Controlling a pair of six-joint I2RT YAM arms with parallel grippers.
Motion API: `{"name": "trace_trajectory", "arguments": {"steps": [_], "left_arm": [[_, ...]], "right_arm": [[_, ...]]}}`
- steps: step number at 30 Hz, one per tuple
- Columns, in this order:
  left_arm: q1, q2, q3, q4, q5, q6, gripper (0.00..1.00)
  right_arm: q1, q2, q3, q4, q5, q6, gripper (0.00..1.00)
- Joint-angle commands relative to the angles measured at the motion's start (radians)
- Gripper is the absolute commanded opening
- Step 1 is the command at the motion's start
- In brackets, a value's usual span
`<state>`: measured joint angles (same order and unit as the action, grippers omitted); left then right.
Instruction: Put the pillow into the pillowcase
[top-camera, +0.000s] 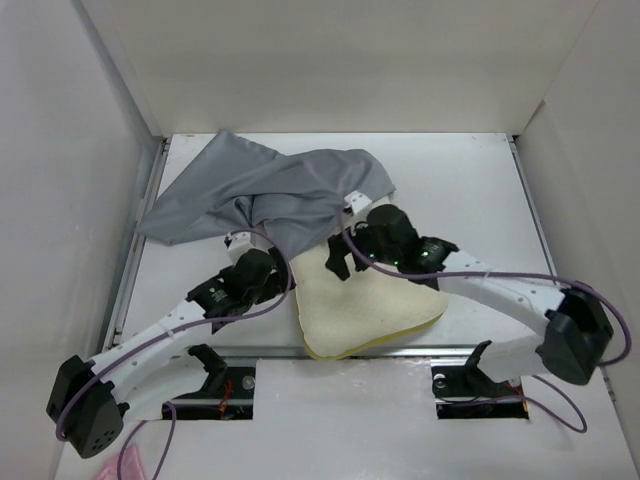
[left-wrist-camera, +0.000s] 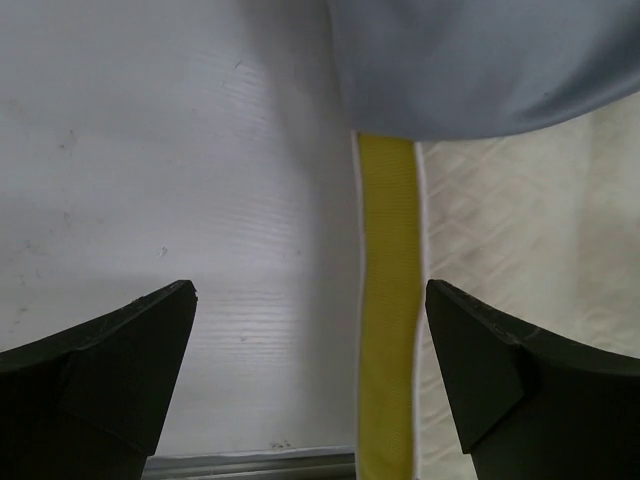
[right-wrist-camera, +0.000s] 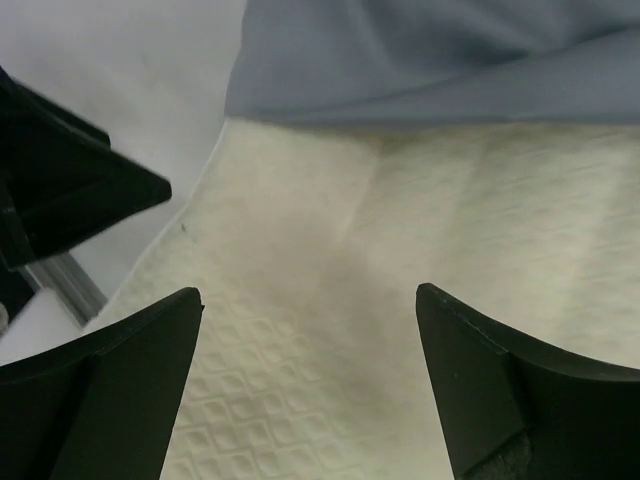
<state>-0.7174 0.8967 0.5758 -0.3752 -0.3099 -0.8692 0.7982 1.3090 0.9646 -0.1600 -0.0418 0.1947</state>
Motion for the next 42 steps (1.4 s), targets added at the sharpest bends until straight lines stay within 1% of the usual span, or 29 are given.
{"name": "trace_trajectory", "arguments": {"steps": [1,2,3,5,7,8,9,11,12,13,15,17,19,22,24,27,29,30,31,33,35,37,39,40,41,42], "left_arm": [[0.006,-0.039,-0.051,0.134,0.018,-0.05,1.0],[0.006,-0.03,-0.06,0.15,0.018,-0.05,1.0],[0.006,-0.019,-0.07,0.165,-0.007,-0.06,1.0],[0.006,0.022,-0.07,0.188,-0.029,-0.07,1.0],[0.006,0.048,-0.07,0.197,-0.041,-0.07,0.97],[0.015,0.068,-0.07,0.206,-0.041,-0.07,0.95],[0.015,0.068,-0.057,0.206,-0.05,-0.06,0.94],[0.015,0.08,-0.057,0.206,-0.051,-0.05,0.91],[0.024,0.08,-0.047,0.206,-0.051,-0.05,0.89],[0.024,0.08,-0.047,0.206,-0.051,-0.036,0.89],[0.033,0.07,-0.047,0.22,-0.051,-0.025,0.89],[0.042,0.07,-0.047,0.229,-0.051,-0.014,0.89],[0.065,0.061,-0.047,0.239,-0.051,-0.001,0.89],[0.094,0.073,-0.047,0.26,-0.051,0.036,0.88],[0.107,0.085,-0.038,0.308,-0.051,0.067,0.86],[0.116,0.129,-0.007,0.392,-0.051,0.146,0.86],[0.116,0.169,0.007,0.453,-0.022,0.217,0.86],[0.116,0.183,0.016,0.519,0.0,0.24,0.86],[0.116,0.194,0.016,0.55,0.05,0.265,0.86],[0.116,0.212,0.016,0.603,0.083,0.312,0.86],[0.125,0.223,0.025,0.614,0.092,0.322,0.86],[0.139,0.26,0.05,0.625,0.081,0.351,0.8],[0.153,0.292,0.064,0.651,0.081,0.372,0.71],[0.165,0.333,0.073,0.663,0.081,0.383,0.61],[0.165,0.356,0.105,0.664,0.081,0.383,0.55],[0.176,0.382,0.128,0.664,0.081,0.406,0.51]], "right_arm": [[0.044,0.108,0.065,-0.119,-0.07,-0.093,0.93],[0.073,0.131,0.075,-0.119,-0.085,-0.094,0.93],[0.073,0.188,0.075,-0.102,-0.098,-0.094,0.93],[0.084,0.249,0.089,-0.087,-0.108,-0.104,0.93],[0.084,0.336,0.123,-0.069,-0.099,-0.086,0.93],[0.084,0.36,0.134,-0.059,-0.108,-0.086,0.9],[0.084,0.389,0.134,-0.012,-0.098,-0.086,0.71],[0.084,0.4,0.143,0.023,-0.049,-0.075,0.37],[0.084,0.409,0.152,0.024,0.015,-0.075,0.08],[0.073,0.409,0.163,0.024,0.031,-0.063,0.0],[0.052,0.333,0.14,0.063,0.016,-0.063,0.0],[0.007,0.245,0.111,0.103,-0.062,-0.063,0.0],[-0.026,0.201,0.111,0.103,-0.124,-0.087,0.0],[-0.042,0.139,0.111,0.067,-0.135,-0.119,0.0],[-0.051,0.119,0.111,0.054,-0.135,-0.13,0.0],[-0.06,0.105,0.111,0.043,-0.158,-0.13,0.0],[-0.06,0.105,0.12,0.043,-0.167,-0.13,0.0],[-0.07,0.105,0.132,0.034,-0.167,-0.13,0.0],[-0.07,0.116,0.132,0.034,-0.167,-0.13,0.0],[-0.07,0.125,0.146,0.024,-0.155,-0.13,0.0],[-0.079,0.125,0.167,0.013,-0.155,-0.139,0.0],[-0.079,0.125,0.168,0.013,-0.155,-0.14,0.0],[-0.079,0.115,0.168,0.013,-0.165,-0.14,0.0],[-0.079,0.115,0.168,0.004,-0.165,-0.149,0.0],[-0.079,0.115,0.168,-0.006,-0.165,-0.149,0.0],[-0.079,0.115,0.177,-0.006,-0.165,-0.158,0.0]]}}
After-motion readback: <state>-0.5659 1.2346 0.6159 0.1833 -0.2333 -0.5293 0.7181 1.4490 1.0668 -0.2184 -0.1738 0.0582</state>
